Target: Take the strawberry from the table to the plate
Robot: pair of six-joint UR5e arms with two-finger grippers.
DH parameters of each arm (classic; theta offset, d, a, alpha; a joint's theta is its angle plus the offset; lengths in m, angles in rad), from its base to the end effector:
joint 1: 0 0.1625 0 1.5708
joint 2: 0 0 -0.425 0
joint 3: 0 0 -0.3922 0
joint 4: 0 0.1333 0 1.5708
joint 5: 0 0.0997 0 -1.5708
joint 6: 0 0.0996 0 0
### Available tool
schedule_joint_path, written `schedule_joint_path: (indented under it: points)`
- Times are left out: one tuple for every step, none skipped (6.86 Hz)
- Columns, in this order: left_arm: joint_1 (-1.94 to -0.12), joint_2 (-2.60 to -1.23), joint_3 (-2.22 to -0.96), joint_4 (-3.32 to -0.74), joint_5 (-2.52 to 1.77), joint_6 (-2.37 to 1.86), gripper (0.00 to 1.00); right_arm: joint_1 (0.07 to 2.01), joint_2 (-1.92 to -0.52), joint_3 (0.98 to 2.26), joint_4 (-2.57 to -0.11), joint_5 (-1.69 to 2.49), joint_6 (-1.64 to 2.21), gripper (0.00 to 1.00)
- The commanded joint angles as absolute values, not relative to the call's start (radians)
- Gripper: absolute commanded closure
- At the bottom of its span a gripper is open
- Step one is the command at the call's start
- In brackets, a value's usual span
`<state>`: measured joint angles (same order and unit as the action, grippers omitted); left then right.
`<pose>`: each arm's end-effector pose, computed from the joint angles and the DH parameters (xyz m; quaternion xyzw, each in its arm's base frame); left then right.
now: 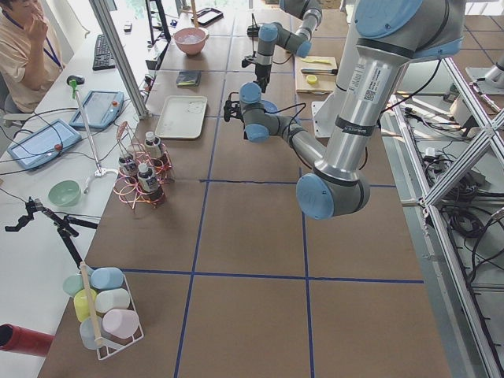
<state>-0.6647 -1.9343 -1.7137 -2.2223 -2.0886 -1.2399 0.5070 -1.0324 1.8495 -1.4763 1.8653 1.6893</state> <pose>0.4310 -0.4445 0.3129 0.0643 0.5670 0.0037 0.8212 -0.4937 -0.3936 0.2210 -0.0452 -0.4527 0.2118 0.8650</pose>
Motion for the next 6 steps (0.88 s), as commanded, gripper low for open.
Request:
schedule_joint_path:
  points:
    - [-0.728,-1.817,-1.774,-2.22,-2.094,-1.075,0.01,0.731,-1.333,2.041,-1.5,2.044,1.354,0.0]
    - [-0.795,-1.74,-1.807,-2.217,-2.098,-0.943,0.01,0.896,-1.47,2.055,-1.5,2.099,1.049,0.0]
    - [-0.861,-1.683,-1.816,-2.214,-2.098,-0.808,0.01,1.078,-1.544,2.022,-1.514,2.22,0.774,0.0]
    - [-0.923,-1.627,-1.812,-2.207,-2.106,-0.64,0.01,1.238,-1.604,1.961,-1.516,2.294,0.516,0.0]
    - [-1.025,-1.6,-1.799,-2.176,-2.158,-0.482,0.01,1.337,-1.643,1.904,-1.517,2.296,0.313,0.0]
    - [-1.145,-1.582,-1.813,-2.102,-2.236,-0.324,0.01,1.447,-1.638,1.828,-1.541,2.315,0.138,0.0]
